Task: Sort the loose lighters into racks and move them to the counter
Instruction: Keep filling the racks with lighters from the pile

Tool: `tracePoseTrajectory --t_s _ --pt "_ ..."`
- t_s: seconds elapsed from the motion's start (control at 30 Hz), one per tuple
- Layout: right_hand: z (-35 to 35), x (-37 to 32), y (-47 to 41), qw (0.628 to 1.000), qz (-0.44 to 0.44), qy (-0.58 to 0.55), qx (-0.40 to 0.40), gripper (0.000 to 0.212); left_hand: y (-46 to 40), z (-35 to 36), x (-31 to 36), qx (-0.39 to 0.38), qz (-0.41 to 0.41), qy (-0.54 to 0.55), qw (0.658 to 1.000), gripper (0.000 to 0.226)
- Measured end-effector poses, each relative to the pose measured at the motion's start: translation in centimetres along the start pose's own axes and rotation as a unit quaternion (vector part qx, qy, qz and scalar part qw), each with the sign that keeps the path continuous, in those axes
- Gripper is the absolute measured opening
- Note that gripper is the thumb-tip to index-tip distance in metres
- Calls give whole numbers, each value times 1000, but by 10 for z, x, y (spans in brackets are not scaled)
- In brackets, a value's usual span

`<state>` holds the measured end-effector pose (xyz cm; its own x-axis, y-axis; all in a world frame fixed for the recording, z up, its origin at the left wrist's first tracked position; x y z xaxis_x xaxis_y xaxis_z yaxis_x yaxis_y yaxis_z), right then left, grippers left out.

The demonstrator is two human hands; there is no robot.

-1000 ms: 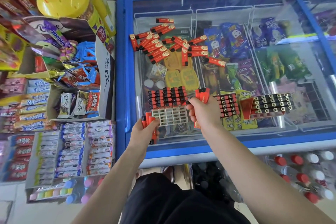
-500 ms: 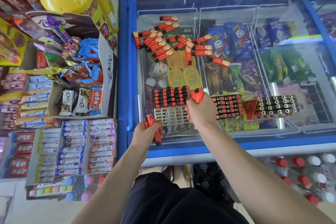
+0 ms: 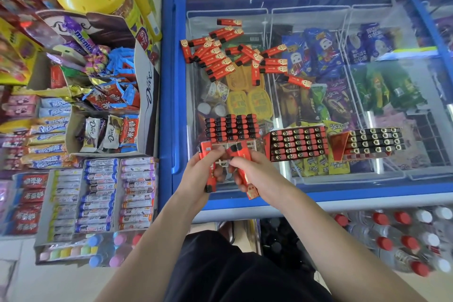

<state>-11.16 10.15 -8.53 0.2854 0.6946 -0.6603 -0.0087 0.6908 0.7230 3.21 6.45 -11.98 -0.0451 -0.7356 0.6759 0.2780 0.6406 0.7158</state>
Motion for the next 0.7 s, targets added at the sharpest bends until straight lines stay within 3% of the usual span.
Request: tracePoseTrajectory --t_s 0.33,0.53,0.7 --pt "3 4 1 999 32 10 -40 14 0 -18 6 -9 57 -107 993 6" --pt "-3 9 -4 992 50 -114 -27 24 -2 -30 0 -9 66 -77 995 11" --pt "-3 13 -5 984 98 -145 -39 21 0 -33 -5 -16 67 -70 995 21"
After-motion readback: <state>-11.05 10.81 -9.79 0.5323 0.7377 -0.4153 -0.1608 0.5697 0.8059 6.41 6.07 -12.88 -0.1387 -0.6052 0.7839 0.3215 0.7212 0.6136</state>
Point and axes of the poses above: each hand's wrist, its own y-axis away from the middle knuckle, its own z-axis out of the palm, x = y × z, the point moved 2 cm from there along -y, towards the middle knuckle, and after that the axes turned 9 degrees about -y, right-handed, at the moved point
